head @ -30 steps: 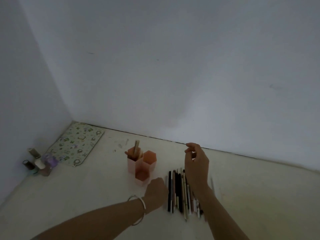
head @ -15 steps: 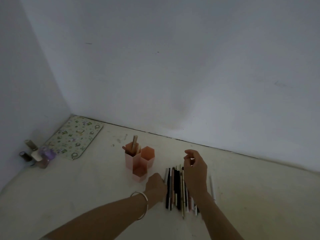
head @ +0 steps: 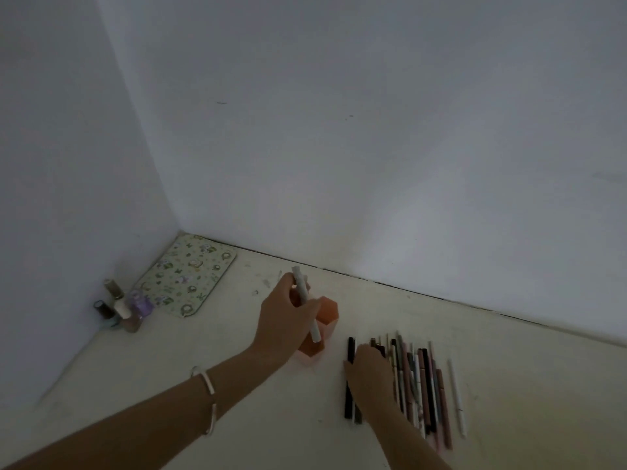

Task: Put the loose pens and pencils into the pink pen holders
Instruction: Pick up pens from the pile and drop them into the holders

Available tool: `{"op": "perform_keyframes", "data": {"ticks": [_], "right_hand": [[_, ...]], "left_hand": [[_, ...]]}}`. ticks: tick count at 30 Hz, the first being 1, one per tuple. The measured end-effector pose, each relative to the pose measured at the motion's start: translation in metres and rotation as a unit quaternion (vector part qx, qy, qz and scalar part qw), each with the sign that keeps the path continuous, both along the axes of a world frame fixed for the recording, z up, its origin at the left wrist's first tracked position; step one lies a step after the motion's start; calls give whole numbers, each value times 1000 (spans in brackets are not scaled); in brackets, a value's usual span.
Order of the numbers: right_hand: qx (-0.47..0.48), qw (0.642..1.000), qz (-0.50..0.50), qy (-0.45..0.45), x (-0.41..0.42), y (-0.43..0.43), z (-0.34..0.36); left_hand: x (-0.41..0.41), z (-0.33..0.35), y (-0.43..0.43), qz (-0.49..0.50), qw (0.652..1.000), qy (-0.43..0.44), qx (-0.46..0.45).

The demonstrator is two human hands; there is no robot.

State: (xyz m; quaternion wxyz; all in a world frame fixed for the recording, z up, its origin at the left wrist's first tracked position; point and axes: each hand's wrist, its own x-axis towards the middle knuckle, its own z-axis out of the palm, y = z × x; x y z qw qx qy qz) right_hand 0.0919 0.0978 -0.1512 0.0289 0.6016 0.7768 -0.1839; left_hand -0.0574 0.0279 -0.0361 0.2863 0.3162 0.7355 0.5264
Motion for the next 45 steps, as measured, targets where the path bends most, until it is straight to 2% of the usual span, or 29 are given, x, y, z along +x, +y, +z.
{"op": "perform_keyframes", "data": {"ticks": [5,8,10,12,14,18,20,22,25,27,31,36,41,45], "right_hand": [[16,999,3,-34,-9,-3,-6],[8,1000,-3,-25,-12,-1,-3],[16,1000,-19,3,-11,4,5],[47,994,-62,79,-10,14,23],[87,967,-112,211,-14,27,49],[148,863,-148,460,-27,39,105],[169,812,-141,541,-32,35,121],[199,796,-107,561,-35,29,126],[224,800,-66,553,-37,21,122],[222,807,-48,545,-39,17,116],[192,834,3,517,-49,7,102],[164,882,48,439,-68,-6,89],[216,884,68,408,-83,-9,91],[244,884,28,397,-84,-4,91]], "left_hand": [[-16,-2,-12,26,1000,-7,4],[-24,0,-15,45,999,-25,8],[-29,1,-16,58,998,-17,25],[-35,2,-15,63,997,14,37],[-39,1,-12,65,995,62,43],[-42,-7,2,60,991,115,22],[-42,-14,10,53,986,159,-4],[-44,-23,14,45,978,198,-37],[-48,-36,17,2,966,241,-93],[-50,-39,17,-19,966,237,-103],[-61,-34,14,50,983,175,-38],[-83,-21,7,114,984,135,25],[-91,-15,-4,110,985,129,37],[-90,-12,-8,110,985,127,44]]}}
